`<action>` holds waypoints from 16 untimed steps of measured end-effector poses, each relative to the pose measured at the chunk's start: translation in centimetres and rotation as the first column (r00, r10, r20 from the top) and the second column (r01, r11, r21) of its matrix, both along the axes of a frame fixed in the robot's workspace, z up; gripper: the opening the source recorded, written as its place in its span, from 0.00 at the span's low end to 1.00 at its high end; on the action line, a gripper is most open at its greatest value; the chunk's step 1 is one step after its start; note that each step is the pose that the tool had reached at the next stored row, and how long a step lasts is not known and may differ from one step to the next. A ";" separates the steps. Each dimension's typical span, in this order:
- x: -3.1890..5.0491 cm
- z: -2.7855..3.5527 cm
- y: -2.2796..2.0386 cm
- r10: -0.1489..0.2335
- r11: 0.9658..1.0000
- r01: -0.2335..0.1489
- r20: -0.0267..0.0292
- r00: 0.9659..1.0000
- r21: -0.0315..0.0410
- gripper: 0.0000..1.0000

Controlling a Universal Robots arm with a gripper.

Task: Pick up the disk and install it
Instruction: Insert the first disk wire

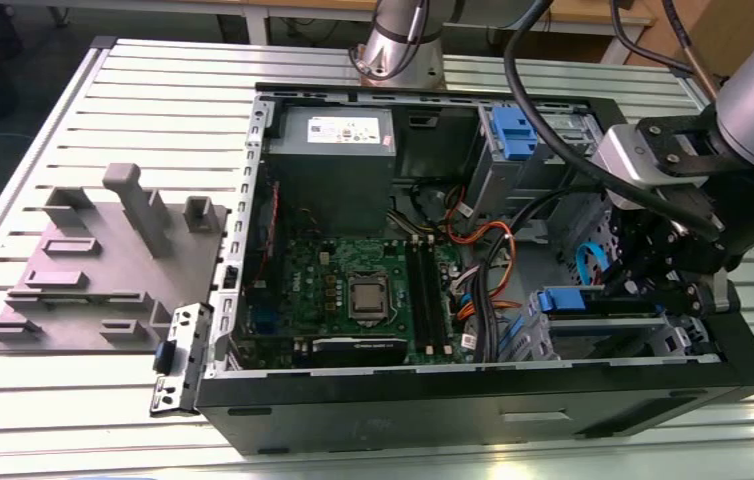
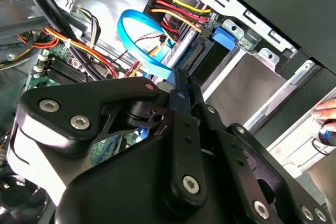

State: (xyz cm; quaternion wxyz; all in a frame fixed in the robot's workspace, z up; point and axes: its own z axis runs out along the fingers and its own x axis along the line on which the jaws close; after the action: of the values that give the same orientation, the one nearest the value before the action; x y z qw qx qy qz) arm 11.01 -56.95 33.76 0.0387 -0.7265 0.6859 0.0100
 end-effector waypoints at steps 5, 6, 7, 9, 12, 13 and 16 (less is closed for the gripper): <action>-0.02 -0.10 -0.01 0.000 1.000 0.000 0.002 1.000 0.000 0.16; -0.05 -0.11 -0.01 0.000 1.000 0.000 0.002 1.000 0.000 0.16; -0.06 -0.11 0.00 0.000 1.000 0.000 0.002 1.000 0.000 0.16; -0.09 -0.12 0.01 0.000 1.000 0.000 0.002 1.000 0.000 0.16; -0.11 -0.12 0.03 0.000 1.000 0.000 0.002 1.000 0.000 0.16; -0.12 -0.14 0.04 0.000 1.000 0.000 0.002 1.000 0.000 0.16; -0.14 -0.23 0.04 0.000 1.000 0.000 0.003 1.000 0.000 0.16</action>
State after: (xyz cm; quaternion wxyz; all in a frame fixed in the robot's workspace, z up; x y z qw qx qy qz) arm 10.87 -56.91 33.53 0.0397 -0.7266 0.6859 0.0088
